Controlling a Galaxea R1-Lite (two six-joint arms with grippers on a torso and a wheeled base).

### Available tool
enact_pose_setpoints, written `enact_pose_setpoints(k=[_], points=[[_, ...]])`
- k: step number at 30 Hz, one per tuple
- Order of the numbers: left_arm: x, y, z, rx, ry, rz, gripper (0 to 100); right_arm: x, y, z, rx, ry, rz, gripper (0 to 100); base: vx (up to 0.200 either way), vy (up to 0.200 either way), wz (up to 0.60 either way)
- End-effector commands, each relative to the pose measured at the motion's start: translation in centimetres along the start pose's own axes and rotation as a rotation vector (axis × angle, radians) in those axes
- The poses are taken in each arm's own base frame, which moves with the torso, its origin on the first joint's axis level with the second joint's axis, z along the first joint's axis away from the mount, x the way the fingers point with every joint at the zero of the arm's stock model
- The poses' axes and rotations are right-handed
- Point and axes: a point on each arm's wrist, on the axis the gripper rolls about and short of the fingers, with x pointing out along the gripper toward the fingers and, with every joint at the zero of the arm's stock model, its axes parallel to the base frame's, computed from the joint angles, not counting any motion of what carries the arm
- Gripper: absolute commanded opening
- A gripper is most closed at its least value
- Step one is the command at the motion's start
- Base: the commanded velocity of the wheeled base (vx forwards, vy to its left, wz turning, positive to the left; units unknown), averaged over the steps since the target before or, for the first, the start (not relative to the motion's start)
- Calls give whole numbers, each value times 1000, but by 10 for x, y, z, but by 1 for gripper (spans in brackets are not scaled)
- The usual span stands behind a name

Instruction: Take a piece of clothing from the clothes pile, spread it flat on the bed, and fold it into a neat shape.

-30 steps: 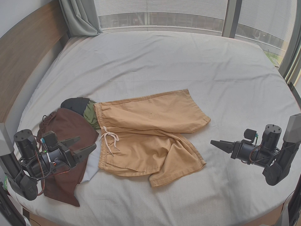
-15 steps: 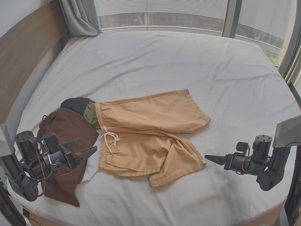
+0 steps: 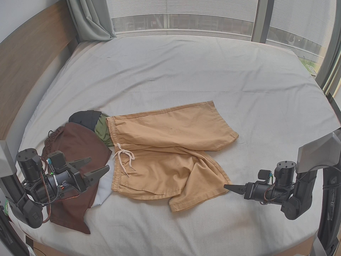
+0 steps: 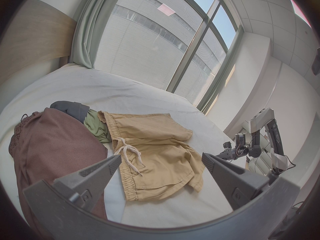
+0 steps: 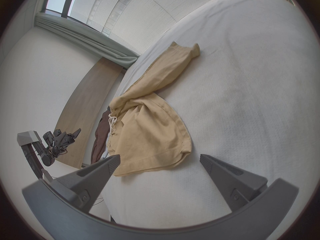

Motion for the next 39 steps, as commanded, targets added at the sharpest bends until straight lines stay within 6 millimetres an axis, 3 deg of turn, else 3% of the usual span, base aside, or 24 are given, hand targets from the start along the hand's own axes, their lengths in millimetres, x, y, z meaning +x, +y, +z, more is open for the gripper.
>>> enact_pose_setpoints(k=[1, 18, 19, 32, 39], points=[[-1, 1, 0, -1, -1, 3, 100, 9, -3, -8, 24, 29, 1, 100, 0, 0, 0], [-1, 1, 1, 5, -3, 3, 100, 28, -6, -8, 86, 15, 5, 100, 0, 0, 0], [-1, 1, 0, 4, -2, 3, 100, 30, -7, -9, 92, 14, 3, 0, 0, 0, 0], [-1, 1, 1, 3, -3, 3, 100, 38, -17, -7, 92, -34, -61, 0, 0, 0, 0], [0, 0, 0, 2, 0, -1, 100, 31, -18, 18, 70, -125, -55, 0, 0, 0, 0]])
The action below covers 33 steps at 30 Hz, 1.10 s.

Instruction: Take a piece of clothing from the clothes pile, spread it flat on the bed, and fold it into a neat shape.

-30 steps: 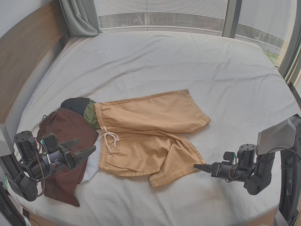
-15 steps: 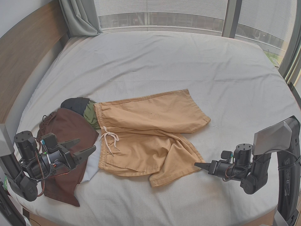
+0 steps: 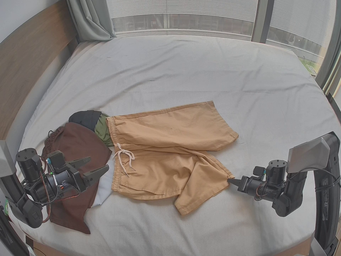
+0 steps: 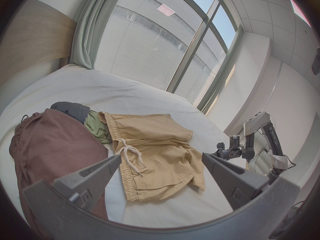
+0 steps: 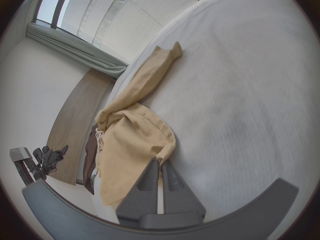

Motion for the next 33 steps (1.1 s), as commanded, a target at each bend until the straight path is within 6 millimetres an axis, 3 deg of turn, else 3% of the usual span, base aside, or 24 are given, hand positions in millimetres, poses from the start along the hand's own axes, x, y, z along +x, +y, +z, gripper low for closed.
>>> enact_pose_setpoints(k=[1, 22, 33], points=[[1, 0, -1, -2, 4, -3, 100, -2, 2, 16, -15, -55, 13, 0, 0, 0, 0], [1, -1, -1, -4, 5, -7, 100, 19, -4, 58, -77, -260, 5, 0, 0, 0, 0], [2, -1, -1, -5, 4, -9, 100, 31, -9, 68, -92, -320, -5, 0, 0, 0, 0]])
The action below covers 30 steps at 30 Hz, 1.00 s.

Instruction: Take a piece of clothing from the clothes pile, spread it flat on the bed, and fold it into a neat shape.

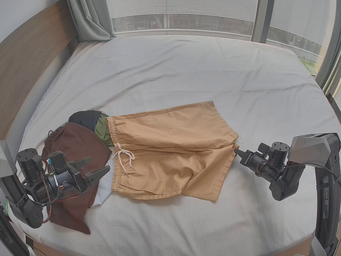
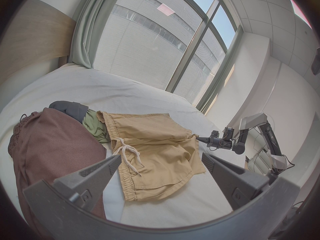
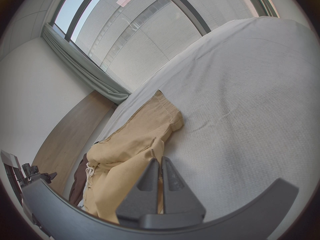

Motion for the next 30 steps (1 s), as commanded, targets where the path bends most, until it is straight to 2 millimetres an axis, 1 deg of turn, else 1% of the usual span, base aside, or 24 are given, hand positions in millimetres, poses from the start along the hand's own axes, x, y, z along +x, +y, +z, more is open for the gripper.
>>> enact_pose_setpoints(k=[1, 5, 10, 15, 23, 27, 28, 30], points=[[0, 0, 0, -1, -1, 0, 100, 5, -1, 1, -6, -13, 10, 0, 0, 0, 0], [1, 1, 1, 0, -3, 0, 100, 8, 0, 5, -12, -30, 19, 0, 0, 0, 0], [3, 1, 1, 0, -5, -2, 100, 11, -2, 2, -22, -27, 17, 0, 0, 0, 0], [3, 1, 2, 4, -7, -2, 100, 17, 0, 4, -32, -59, 7, 0, 0, 0, 0], [4, 2, 2, 4, -7, -4, 100, 17, -1, 5, -32, -63, 6, 0, 0, 0, 0], [3, 2, 2, 5, -7, -4, 100, 16, 2, 8, -35, -70, 8, 0, 0, 0, 0], [3, 2, 2, 5, -7, -4, 100, 16, 2, 8, -35, -71, 7, 100, 0, 0, 0], [4, 2, 1, 4, -6, -4, 100, 16, 2, 9, -35, -75, 6, 100, 0, 0, 0]])
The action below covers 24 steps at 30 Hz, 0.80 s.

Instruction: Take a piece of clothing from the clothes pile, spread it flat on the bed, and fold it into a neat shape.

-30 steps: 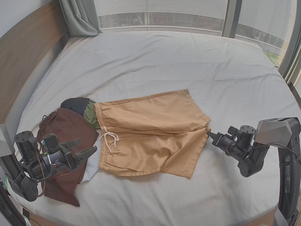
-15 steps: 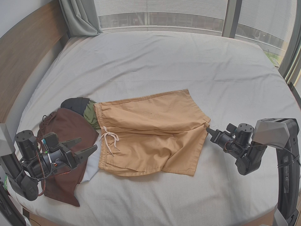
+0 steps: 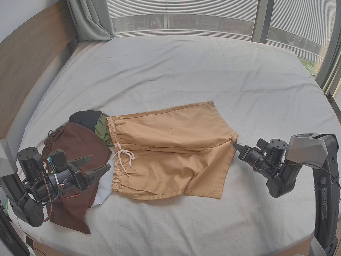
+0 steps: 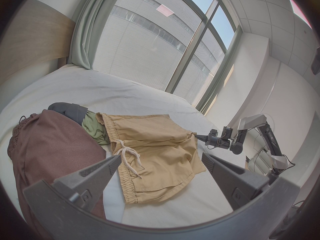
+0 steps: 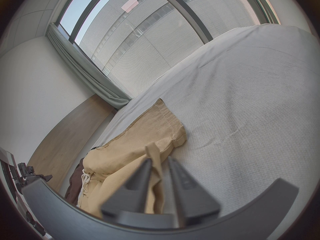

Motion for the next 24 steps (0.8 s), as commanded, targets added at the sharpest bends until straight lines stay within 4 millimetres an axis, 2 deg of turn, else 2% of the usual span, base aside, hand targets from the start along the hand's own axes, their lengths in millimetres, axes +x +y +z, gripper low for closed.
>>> enact_pose_setpoints(k=[1, 5, 10, 13, 14, 17, 24], points=[[0, 0, 0, -1, 1, 0, 100, 0, 2, 3, -2, -7, 5, 100, 0, 0, 0], [0, 0, -1, -3, 4, 1, 100, -8, 8, 6, -7, 1, 3, 100, 0, 0, 0], [0, 0, -1, -3, 4, 1, 100, -28, 20, 12, -29, 35, 13, 100, 0, 0, 0], [0, 0, -1, -3, 4, 1, 100, -40, 26, 9, -35, 91, 42, 100, 0, 0, 0], [0, 0, -1, -3, 4, 1, 100, -51, 30, 2, -40, 153, 70, 100, 0, 0, 0], [0, 0, -1, -1, 4, -1, 100, -68, 32, -13, -65, 260, 113, 100, 0, 0, 0], [0, 0, -1, -2, 5, 1, 100, -87, 34, -34, -106, 386, 145, 100, 0, 0, 0]])
